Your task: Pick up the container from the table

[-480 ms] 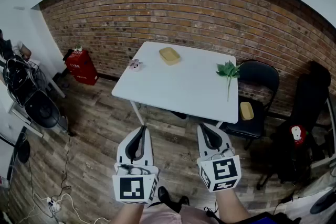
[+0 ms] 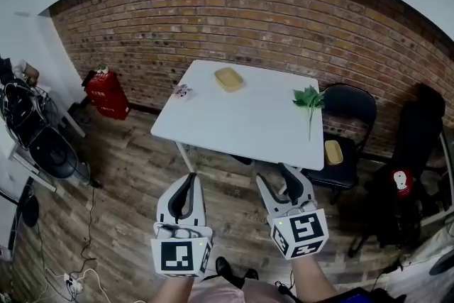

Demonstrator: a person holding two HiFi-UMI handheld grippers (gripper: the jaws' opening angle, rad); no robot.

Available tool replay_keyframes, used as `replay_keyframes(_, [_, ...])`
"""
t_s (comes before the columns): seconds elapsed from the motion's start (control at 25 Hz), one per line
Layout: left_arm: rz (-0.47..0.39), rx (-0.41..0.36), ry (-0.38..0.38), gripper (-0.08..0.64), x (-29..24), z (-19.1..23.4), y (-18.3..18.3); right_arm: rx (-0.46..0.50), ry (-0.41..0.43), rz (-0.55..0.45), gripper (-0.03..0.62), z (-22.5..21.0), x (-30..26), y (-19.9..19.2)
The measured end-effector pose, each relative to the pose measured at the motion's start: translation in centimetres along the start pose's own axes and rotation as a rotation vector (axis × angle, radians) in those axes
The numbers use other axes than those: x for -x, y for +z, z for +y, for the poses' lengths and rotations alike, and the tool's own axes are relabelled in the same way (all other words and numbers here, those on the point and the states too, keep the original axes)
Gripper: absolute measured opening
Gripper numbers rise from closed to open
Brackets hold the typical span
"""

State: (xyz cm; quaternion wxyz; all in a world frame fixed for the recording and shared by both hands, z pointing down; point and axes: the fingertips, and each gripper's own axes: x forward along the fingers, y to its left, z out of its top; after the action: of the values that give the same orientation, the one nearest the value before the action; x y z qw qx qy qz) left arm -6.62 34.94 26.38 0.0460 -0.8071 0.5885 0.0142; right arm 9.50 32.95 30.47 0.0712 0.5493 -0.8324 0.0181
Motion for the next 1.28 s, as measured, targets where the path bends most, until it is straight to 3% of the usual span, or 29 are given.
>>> replay_keyframes(0.16, [-0.005,-0.003,-0.002,0.011,-0.4,1.5,-0.1,0.023,-0.019,-0.015,0.194,0.4,-1.0,0.5])
replay_keyframes(0.72, [0.038,0.01,-0.022,0.009,-3.4,4.9,-2.5,0.04,-0.084,-0.002,0.176,-0.7,-4.8,0.9])
replay_keyframes(1.28, [0.141,0.001,-0.012,0.009,-16.2,7.2,-7.8,0.029,-0.083,0.029,0.164,-8.3,-16.8,-0.5])
